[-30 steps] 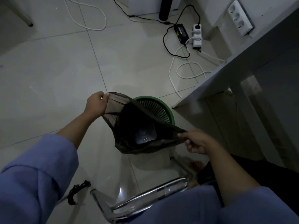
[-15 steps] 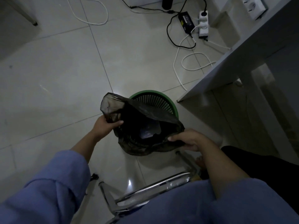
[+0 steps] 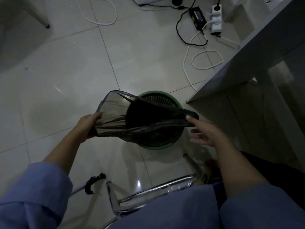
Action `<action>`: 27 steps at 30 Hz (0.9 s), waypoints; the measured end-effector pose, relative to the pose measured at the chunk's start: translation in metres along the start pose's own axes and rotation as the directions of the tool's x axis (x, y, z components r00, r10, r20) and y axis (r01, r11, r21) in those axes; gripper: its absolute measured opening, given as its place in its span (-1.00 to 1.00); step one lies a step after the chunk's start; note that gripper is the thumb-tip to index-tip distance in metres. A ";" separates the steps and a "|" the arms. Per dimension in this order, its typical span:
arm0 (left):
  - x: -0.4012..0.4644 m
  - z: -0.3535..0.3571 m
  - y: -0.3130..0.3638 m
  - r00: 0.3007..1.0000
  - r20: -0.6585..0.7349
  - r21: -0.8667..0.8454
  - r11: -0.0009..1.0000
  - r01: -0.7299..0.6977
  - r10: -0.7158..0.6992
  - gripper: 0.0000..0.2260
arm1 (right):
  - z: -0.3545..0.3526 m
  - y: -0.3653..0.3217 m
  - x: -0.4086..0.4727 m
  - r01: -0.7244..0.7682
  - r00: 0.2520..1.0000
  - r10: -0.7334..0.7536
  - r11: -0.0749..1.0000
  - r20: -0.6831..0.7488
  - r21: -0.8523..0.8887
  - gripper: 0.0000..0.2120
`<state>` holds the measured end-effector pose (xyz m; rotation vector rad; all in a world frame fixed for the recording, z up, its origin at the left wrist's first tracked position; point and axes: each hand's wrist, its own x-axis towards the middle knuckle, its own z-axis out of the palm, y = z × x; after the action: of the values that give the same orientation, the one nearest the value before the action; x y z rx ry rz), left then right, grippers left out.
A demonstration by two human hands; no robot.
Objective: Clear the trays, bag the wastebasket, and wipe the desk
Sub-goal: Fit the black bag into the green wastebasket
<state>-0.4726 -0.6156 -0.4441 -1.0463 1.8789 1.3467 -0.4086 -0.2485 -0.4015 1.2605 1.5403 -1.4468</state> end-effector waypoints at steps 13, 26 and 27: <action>-0.016 -0.006 0.035 0.815 -0.459 0.161 0.936 -0.314 0.353 -0.88 | -0.028 -0.009 -0.014 0.147 0.976 -0.131 0.986 -0.174 0.080 -0.79; -0.087 0.165 0.050 0.485 0.680 0.667 -0.189 -0.721 0.550 0.00 | -0.033 -0.024 -0.025 0.430 0.869 -0.463 0.881 -0.176 -0.194 -0.75; -0.085 0.169 0.050 0.500 0.668 0.677 -0.172 -0.715 0.552 -0.18 | -0.034 -0.025 -0.025 0.454 0.859 -0.485 0.870 -0.166 -0.193 -0.77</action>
<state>-0.4689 -0.4245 -0.4028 0.8510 2.5517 0.2393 -0.4194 -0.2183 -0.3647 1.0112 2.1754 -1.4864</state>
